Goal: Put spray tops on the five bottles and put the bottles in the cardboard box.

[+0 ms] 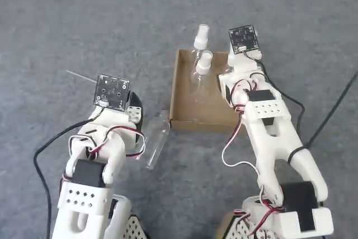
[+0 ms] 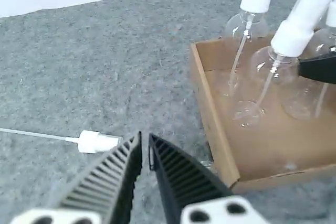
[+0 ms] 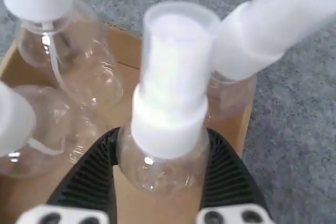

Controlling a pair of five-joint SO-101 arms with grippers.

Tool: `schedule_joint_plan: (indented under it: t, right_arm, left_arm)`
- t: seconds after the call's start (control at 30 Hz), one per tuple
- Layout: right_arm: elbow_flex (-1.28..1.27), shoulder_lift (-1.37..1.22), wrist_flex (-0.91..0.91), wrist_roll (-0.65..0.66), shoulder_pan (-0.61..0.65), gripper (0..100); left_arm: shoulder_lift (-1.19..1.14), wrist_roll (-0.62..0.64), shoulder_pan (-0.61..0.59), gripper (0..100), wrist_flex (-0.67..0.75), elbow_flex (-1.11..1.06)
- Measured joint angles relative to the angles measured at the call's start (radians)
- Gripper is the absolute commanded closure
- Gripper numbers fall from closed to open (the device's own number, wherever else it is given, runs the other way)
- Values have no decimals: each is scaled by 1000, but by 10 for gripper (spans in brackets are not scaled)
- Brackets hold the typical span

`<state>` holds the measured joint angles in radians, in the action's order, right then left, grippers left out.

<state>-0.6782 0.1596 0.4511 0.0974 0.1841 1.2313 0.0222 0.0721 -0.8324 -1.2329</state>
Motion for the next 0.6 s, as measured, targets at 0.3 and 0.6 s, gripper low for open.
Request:
schedule_joint_plan:
  t: [0.3, 0.6]
  right_arm:
    - [2, 2, 0, 2, 2, 872]
    - [2, 2, 3, 5, 2, 864]
  left_arm:
    - [0, 0, 0, 989, 0, 0]
    - [0, 0, 0, 989, 0, 0]
